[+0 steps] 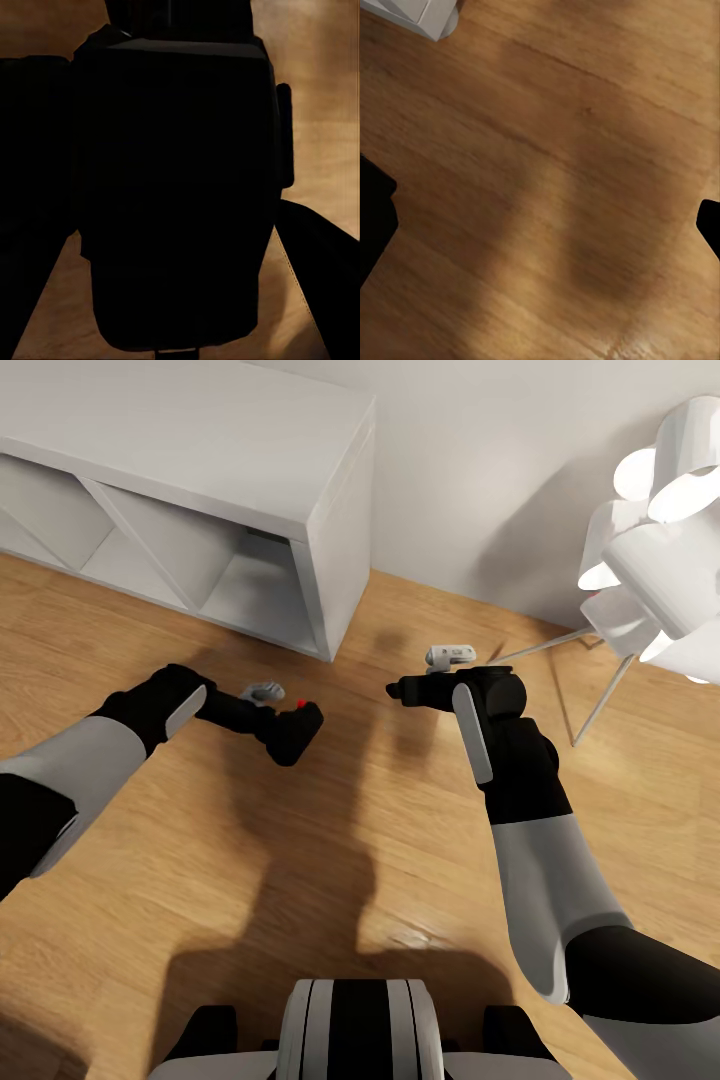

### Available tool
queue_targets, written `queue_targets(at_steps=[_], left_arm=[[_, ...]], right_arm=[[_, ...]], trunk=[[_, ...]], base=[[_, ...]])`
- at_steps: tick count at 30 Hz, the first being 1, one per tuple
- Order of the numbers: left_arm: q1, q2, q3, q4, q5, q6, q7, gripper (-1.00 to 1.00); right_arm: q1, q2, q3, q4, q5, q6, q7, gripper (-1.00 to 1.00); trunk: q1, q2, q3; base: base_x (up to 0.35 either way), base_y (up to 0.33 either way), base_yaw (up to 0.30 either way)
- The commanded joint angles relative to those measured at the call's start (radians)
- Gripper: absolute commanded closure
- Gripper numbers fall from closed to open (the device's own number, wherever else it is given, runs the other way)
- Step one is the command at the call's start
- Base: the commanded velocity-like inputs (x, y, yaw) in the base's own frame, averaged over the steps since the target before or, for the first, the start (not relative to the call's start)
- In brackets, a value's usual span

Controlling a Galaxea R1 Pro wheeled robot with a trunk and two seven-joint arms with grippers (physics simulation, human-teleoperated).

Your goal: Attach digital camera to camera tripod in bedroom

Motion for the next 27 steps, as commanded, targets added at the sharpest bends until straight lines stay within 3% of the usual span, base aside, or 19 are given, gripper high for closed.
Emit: queue_targets(at_steps=[1,8,17,27], left_arm=[[0.004,0.001,-0.003,-0.004,0.006,0.009,0.020,1.00],[0.022,0.005,0.019,-0.014,0.008,0.022,0.104,1.00],[0.028,0.008,0.064,-0.016,0.004,0.039,0.131,1.00],[0.030,0.021,0.075,-0.017,0.003,0.052,0.138,1.00]], right_arm=[[-0.001,0.000,0.000,-0.001,-0.004,0.004,-0.001,-1.00],[-0.001,0.000,0.000,-0.001,-0.004,0.004,-0.001,-1.00],[-0.001,0.000,0.000,-0.001,-0.004,0.004,-0.001,-1.00],[-0.001,0.000,0.000,-0.001,-0.004,0.004,-0.001,-1.00]], trunk=[[0.000,0.000,-0.001],[0.000,0.000,-0.001],[0.000,0.000,-0.001],[0.000,0.000,-0.001]], base=[[0.000,0.000,0.000],[0.000,0.000,0.000],[0.000,0.000,0.000],[0.000,0.000,0.000]])
